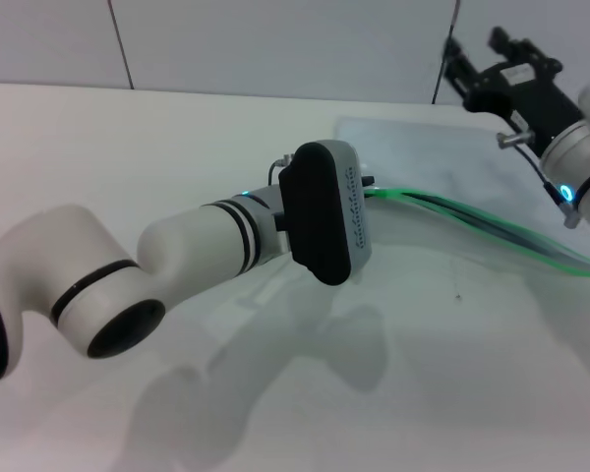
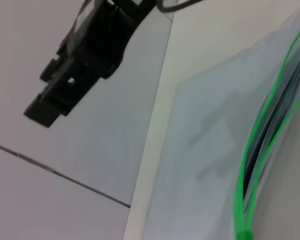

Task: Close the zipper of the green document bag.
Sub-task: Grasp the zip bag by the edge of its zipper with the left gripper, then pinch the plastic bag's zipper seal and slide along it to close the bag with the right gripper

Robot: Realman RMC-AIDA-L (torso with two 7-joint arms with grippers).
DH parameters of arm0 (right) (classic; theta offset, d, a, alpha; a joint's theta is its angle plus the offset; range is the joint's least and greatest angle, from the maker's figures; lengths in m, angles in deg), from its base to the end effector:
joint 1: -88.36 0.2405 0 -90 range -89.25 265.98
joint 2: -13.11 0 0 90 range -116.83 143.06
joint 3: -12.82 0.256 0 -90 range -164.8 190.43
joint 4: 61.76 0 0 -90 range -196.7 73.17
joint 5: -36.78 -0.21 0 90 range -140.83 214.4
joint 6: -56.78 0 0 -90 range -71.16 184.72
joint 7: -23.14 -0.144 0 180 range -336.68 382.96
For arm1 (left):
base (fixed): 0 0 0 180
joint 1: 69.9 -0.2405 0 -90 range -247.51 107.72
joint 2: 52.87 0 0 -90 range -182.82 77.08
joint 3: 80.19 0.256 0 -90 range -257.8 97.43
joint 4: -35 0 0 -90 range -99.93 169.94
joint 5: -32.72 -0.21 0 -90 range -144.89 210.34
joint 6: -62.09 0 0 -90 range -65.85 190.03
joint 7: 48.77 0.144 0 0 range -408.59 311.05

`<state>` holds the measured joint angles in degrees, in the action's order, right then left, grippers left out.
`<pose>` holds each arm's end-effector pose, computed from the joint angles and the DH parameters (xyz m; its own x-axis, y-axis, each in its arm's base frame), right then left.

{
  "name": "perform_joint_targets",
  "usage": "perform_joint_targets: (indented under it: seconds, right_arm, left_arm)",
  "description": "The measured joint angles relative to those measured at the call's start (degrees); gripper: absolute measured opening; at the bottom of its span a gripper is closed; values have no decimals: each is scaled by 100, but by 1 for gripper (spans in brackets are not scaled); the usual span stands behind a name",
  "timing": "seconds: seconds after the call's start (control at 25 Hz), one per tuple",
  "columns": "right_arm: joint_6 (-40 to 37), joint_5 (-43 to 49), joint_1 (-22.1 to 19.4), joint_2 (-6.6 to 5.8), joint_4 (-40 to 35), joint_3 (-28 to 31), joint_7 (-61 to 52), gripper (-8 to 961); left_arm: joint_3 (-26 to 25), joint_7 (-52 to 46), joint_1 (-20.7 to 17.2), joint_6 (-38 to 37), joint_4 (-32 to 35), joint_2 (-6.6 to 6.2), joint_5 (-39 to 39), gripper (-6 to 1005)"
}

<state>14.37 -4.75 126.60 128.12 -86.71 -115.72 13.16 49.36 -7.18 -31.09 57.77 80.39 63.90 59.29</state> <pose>0.2187 0.4219 -0.0429 0.7101 -0.0345 -0.7033 -0.6532 -0.4053 -0.6396 -0.1627 0.3907 -0.1272 0.9216 -0.3236 -0.2142 -0.3785 -0.6278 -0.6801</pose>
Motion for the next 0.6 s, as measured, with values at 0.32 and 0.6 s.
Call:
perform_joint_targets:
  seconds: [0.32, 0.6]
  right_arm:
    - [-759, 3102, 137, -688, -4, 56, -2931, 616]
    - [-1313, 4566, 205, -1081, 39, 76, -3477, 477]
  left_arm:
    - [5, 71, -160, 32, 243, -28, -70, 56]
    - [-42, 251, -426, 22, 605, -57, -90, 55]
